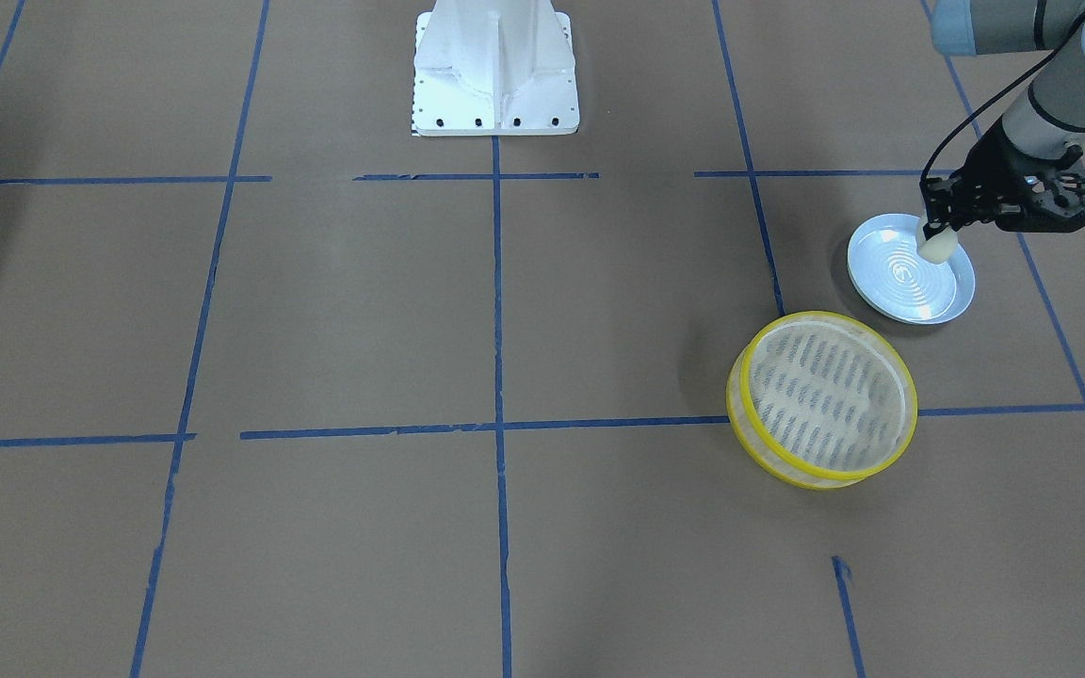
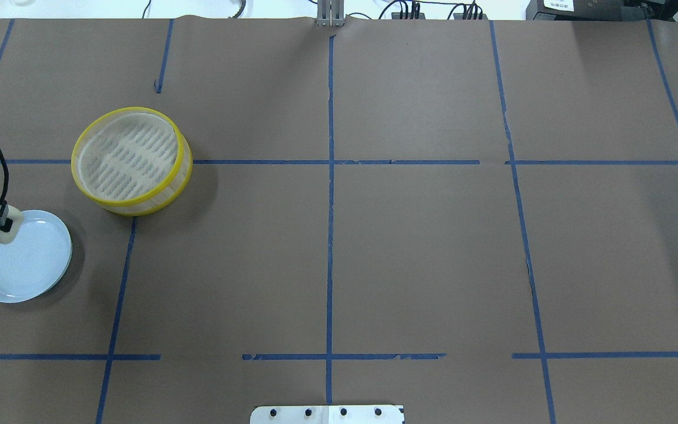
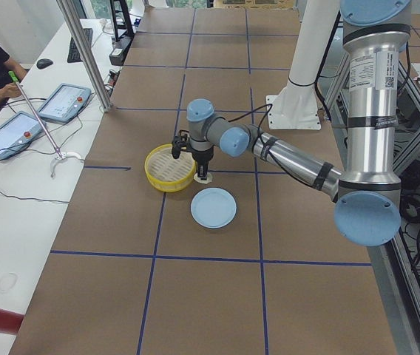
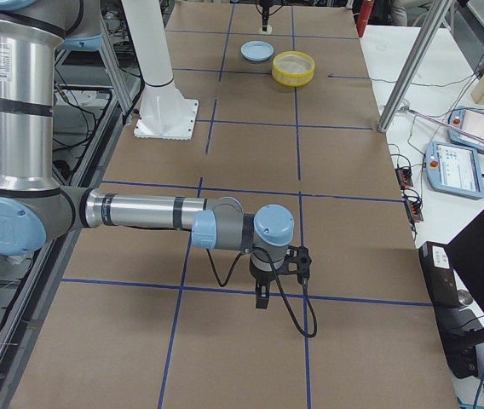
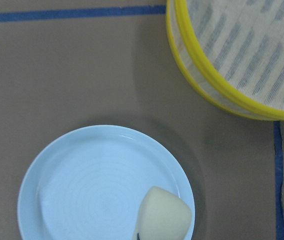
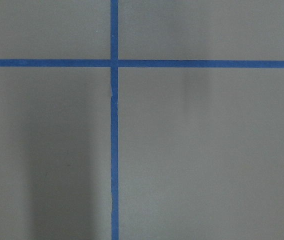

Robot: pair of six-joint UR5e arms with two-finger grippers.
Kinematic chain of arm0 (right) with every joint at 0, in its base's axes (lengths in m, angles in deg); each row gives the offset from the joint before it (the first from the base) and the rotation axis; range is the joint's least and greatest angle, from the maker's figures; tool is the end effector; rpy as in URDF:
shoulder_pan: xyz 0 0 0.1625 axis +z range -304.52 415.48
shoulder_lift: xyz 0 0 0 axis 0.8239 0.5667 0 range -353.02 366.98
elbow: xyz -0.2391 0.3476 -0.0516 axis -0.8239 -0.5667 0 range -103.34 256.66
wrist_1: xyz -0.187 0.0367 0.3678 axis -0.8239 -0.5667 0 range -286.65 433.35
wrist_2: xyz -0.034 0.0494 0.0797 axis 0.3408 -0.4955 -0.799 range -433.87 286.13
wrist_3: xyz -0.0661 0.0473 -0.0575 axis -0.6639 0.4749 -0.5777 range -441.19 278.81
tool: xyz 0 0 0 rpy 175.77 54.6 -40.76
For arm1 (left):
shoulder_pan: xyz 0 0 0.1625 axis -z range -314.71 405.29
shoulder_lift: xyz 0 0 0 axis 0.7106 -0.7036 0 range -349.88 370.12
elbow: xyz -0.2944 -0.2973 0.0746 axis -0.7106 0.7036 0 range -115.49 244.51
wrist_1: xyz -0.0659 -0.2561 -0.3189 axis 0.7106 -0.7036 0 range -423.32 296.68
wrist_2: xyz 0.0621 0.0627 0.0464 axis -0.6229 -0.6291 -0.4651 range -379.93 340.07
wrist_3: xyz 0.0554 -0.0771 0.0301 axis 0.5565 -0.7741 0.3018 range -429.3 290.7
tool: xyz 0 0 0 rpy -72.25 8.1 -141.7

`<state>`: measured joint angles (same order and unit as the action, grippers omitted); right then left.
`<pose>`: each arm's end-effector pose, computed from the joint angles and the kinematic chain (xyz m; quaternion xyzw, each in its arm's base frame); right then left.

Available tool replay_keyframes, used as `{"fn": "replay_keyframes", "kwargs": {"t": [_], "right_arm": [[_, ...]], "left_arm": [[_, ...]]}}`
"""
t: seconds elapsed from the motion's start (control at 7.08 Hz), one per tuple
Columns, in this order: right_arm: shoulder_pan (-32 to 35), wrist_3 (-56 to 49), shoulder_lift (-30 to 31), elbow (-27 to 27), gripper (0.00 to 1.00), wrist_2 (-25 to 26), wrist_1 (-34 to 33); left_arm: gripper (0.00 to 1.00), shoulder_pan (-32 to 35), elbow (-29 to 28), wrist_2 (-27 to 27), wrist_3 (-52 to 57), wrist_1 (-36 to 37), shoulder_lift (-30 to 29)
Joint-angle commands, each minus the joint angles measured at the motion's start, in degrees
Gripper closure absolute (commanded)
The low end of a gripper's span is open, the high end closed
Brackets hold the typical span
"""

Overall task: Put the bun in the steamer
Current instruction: 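Carry the bun with the left gripper over the yellow steamer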

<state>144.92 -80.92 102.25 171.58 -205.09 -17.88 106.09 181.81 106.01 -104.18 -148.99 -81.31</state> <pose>0.0633 -0.4514 0.6658 -0.0155 -0.3519 0.0025 0.9359 0.1681 -0.4543 0.4311 0.0104 0.3622 0.0190 0.9318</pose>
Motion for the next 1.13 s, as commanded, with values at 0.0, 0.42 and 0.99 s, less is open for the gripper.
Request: {"fn": "replay_keyframes", "kwargs": {"t": [0.0, 0.42, 0.99], "right_arm": [[0.0, 0.0, 0.0, 0.0, 0.00, 0.0, 0.0], [-0.1, 0.0, 0.0, 0.0, 0.00, 0.0, 0.0], [0.0, 0.0, 0.0, 0.0, 0.00, 0.0, 0.0]], "left_arm": [[0.78, 2.1, -3.0, -0.5, 4.4, 21.9, -19.3], [0.79, 0.0, -17.0, -0.1, 3.5, 15.9, -29.8], [0.78, -6.7, -29.8, -1.0, -3.2, -3.7, -28.6]]}}
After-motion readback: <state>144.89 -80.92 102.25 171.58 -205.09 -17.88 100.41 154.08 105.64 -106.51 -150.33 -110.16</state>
